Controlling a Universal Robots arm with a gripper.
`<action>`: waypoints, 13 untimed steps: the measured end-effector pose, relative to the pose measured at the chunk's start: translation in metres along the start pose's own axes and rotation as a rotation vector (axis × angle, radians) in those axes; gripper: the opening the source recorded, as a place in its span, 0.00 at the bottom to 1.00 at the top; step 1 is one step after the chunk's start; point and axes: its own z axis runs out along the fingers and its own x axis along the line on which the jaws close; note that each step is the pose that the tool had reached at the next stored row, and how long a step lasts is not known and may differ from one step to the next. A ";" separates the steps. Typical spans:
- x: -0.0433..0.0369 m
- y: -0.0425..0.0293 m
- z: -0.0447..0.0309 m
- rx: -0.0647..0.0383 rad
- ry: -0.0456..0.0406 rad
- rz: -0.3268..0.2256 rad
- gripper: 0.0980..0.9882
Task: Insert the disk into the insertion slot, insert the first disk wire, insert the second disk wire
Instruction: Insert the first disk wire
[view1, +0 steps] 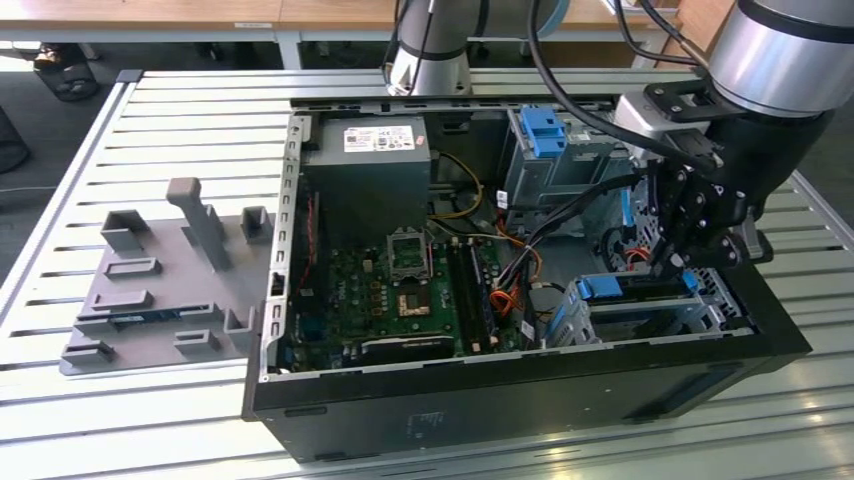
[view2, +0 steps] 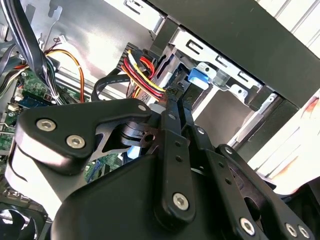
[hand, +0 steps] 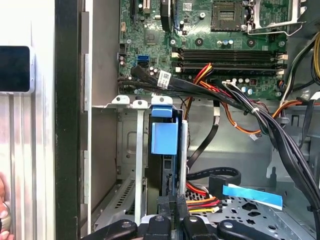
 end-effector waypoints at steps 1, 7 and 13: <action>0.0000 0.0000 0.0002 0.000 0.0001 -0.001 0.07; 0.0000 0.0001 0.0015 0.000 0.0000 -0.001 0.07; 0.0000 0.0002 0.0023 0.000 0.0001 -0.001 0.07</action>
